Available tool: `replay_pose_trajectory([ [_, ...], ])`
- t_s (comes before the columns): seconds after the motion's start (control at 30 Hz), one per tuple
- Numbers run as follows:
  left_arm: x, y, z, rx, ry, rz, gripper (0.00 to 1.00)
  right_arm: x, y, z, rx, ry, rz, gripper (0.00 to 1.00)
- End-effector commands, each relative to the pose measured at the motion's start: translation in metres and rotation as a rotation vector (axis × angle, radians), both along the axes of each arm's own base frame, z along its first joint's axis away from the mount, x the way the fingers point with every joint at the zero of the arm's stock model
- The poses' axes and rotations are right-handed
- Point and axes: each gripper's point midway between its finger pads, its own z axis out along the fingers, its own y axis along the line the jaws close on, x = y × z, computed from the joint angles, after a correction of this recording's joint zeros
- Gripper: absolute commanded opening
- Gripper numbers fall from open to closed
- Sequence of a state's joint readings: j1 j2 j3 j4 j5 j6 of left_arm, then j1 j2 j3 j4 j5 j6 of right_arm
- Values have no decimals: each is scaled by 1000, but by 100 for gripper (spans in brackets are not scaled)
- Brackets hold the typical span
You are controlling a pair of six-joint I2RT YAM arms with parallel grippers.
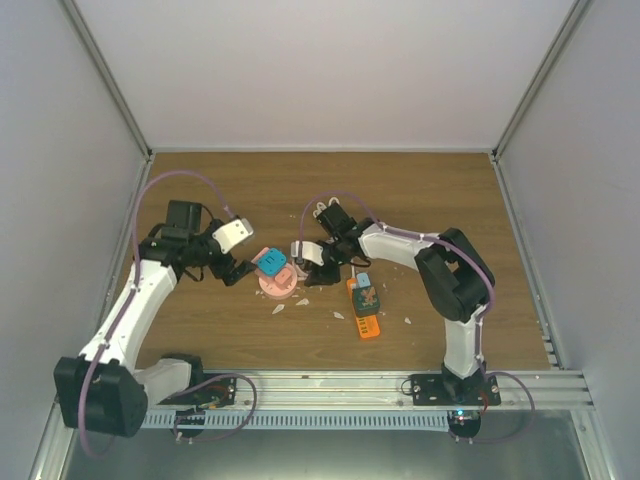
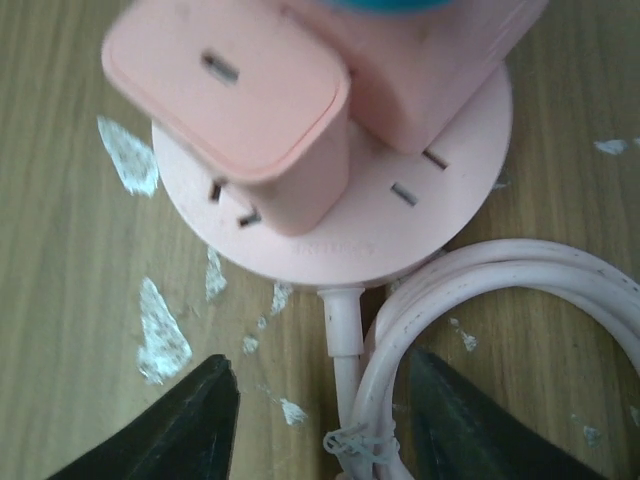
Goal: Pull the plug off the socket
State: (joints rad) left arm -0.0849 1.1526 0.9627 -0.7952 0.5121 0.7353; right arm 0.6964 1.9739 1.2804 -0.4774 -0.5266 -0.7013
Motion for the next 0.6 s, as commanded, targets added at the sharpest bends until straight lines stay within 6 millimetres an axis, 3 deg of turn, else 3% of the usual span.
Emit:
replay_pose_trajectory([
  [0.0, 3, -12, 10, 58, -196, -46, 99, -4, 6, 32, 84, 17, -8, 54],
  [0.33, -9, -42, -5, 254, -426, -124, 87, 26, -18, 75, 156, -67, -68, 76],
  [0.57, -9, -56, -17, 358, -496, -123, 81, 45, -43, 76, 142, -97, -167, 85],
])
